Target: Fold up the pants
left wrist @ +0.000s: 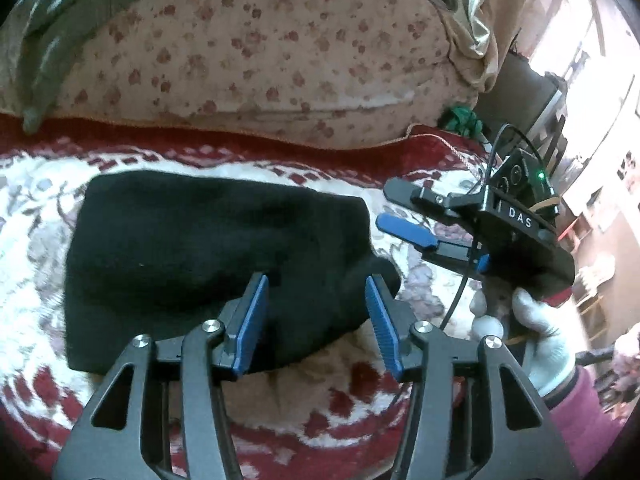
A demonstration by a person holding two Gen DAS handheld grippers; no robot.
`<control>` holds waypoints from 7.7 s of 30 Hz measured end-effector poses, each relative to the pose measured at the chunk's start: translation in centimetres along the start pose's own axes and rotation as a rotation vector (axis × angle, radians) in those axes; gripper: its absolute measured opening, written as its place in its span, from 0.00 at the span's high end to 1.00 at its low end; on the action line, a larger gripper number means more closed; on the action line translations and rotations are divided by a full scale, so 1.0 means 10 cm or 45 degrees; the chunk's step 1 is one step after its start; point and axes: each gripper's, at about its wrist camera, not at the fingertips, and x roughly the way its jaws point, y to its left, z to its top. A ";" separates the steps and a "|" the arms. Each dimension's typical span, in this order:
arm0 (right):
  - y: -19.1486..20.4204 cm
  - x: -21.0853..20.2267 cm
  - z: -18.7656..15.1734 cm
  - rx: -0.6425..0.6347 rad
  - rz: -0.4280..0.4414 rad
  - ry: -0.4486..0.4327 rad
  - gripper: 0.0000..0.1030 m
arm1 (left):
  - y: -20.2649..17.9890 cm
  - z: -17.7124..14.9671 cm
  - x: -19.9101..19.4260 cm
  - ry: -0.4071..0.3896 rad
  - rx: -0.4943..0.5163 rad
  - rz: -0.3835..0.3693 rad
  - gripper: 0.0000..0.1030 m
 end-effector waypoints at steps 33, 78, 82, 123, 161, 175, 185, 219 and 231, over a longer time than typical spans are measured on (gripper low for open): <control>0.18 0.33 -0.04 -0.283 -0.293 0.039 0.58 | 0.04 0.03 0.12 0.029 -0.041 0.153 0.52; -0.14 0.71 -0.30 0.028 -0.042 0.263 0.22 | 1.57 0.15 0.22 0.147 -0.367 0.057 0.29; -0.18 0.70 -0.31 0.066 -0.017 0.215 0.26 | 1.60 0.13 0.28 0.099 -0.383 0.020 0.23; 1.46 2.91 -0.71 -0.316 0.056 0.540 0.54 | 3.28 -0.18 -1.32 -0.118 -0.615 0.443 0.57; 2.24 2.15 -0.96 -0.713 -0.046 0.344 0.43 | 2.03 -0.22 -1.80 -0.362 -0.386 0.954 0.26; 2.35 2.08 -1.07 -0.762 -0.061 0.314 0.43 | 1.87 -0.26 -1.81 -0.373 -0.370 0.986 0.26; 2.37 2.06 -1.08 -0.766 -0.056 0.313 0.43 | 1.86 -0.27 -1.83 -0.364 -0.379 0.980 0.26; 2.35 2.10 -1.16 -0.784 -0.054 0.356 0.42 | 1.88 -0.35 -1.83 -0.362 -0.430 1.010 0.26; 2.37 2.13 -1.17 -0.789 -0.049 0.381 0.42 | 1.87 -0.39 -1.83 -0.368 -0.432 1.018 0.26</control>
